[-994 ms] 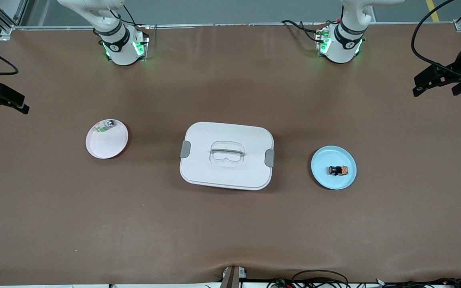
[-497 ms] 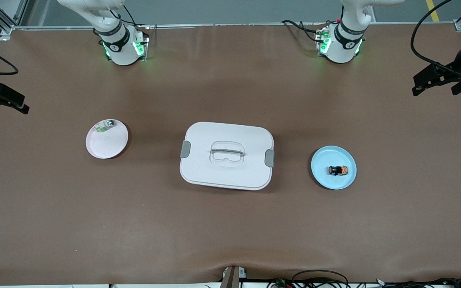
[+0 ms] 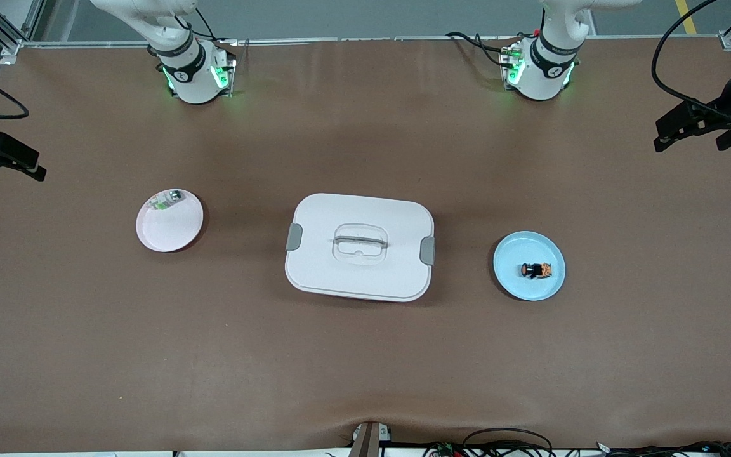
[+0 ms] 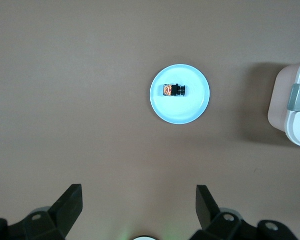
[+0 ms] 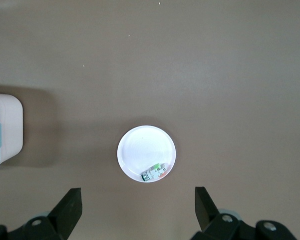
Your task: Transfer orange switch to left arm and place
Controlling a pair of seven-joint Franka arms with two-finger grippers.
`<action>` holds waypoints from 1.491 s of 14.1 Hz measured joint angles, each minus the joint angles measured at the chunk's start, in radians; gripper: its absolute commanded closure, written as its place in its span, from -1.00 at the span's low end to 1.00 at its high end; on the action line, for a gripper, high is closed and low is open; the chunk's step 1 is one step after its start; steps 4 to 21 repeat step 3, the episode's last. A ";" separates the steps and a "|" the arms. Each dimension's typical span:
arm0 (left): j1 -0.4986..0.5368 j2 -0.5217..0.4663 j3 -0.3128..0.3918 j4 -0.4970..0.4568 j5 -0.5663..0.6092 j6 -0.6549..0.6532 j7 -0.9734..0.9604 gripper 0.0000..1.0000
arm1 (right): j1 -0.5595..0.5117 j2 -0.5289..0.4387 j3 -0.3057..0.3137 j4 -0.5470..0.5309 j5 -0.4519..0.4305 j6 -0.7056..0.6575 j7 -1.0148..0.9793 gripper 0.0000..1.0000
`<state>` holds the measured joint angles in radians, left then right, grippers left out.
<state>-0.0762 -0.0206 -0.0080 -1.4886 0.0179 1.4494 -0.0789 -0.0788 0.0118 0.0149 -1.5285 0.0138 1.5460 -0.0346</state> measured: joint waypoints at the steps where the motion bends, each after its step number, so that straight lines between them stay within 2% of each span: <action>1: 0.000 0.000 0.000 0.000 0.000 0.000 0.000 -1.00 | 0.000 0.000 0.000 0.000 0.000 0.000 0.000 -1.00; 21: 0.000 0.000 0.000 0.000 0.000 -0.004 0.000 -1.00 | 0.000 0.000 0.000 0.000 0.000 0.000 0.000 -1.00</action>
